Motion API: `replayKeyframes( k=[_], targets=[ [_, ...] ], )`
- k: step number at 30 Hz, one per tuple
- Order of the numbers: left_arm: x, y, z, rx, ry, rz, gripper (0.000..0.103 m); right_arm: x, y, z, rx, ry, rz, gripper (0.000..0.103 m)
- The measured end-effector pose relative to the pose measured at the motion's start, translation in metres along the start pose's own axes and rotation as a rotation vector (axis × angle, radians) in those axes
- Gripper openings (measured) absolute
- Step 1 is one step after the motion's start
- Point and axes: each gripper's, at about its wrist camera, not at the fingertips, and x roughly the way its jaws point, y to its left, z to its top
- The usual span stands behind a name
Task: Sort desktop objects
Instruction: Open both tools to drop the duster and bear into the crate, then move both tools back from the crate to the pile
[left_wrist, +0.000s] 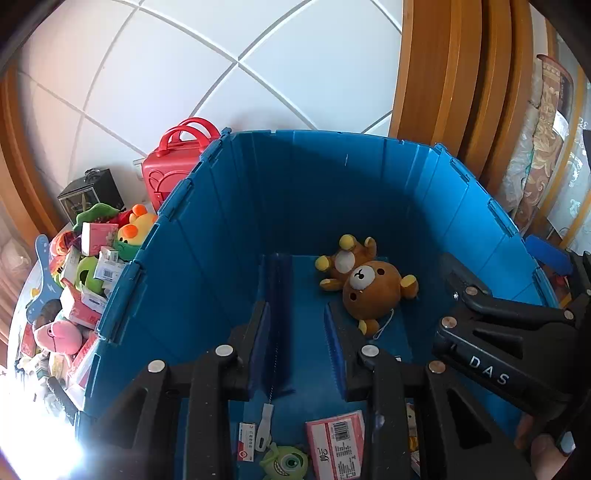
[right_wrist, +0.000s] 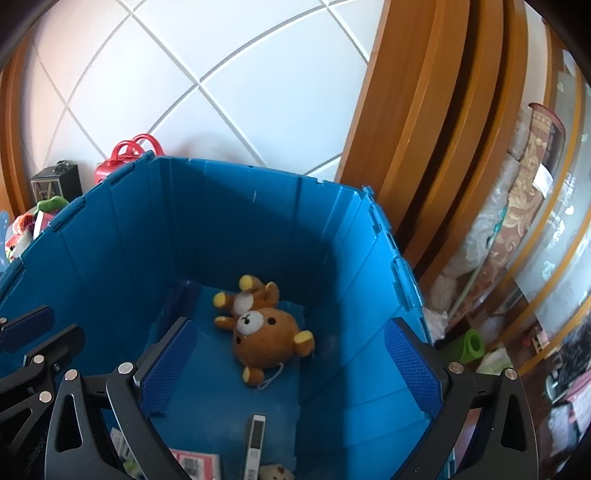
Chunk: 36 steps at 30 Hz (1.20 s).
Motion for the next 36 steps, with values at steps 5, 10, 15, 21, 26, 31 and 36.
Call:
replayKeyframes(
  k=[5,10,15,21,26,31,36],
  targets=[
    [-0.003,0.002,0.0,-0.007,-0.013,0.005,0.03,-0.002,-0.006,-0.003,0.031,0.011,-0.004,0.103],
    [-0.032,0.01,-0.01,0.004,-0.045,-0.041,0.03,-0.024,-0.018,-0.003,0.085,0.016,0.016,0.103],
    [-0.084,0.028,-0.023,-0.011,-0.137,-0.037,0.03,-0.077,-0.025,-0.011,0.132,-0.054,0.073,0.103],
    [-0.143,0.057,-0.055,-0.05,-0.288,0.046,0.037,-0.134,-0.013,-0.033,0.165,-0.164,0.139,0.103],
    [-0.177,0.099,-0.082,-0.104,-0.392,0.08,0.059,-0.168,0.016,-0.046,0.163,-0.245,0.229,0.103],
    [-0.192,0.143,-0.105,-0.115,-0.42,0.148,0.064,-0.189,0.06,-0.049,0.141,-0.275,0.331,0.103],
    [-0.196,0.206,-0.128,-0.163,-0.413,0.194,0.064,-0.208,0.12,-0.043,0.078,-0.285,0.396,0.103]
  ],
)
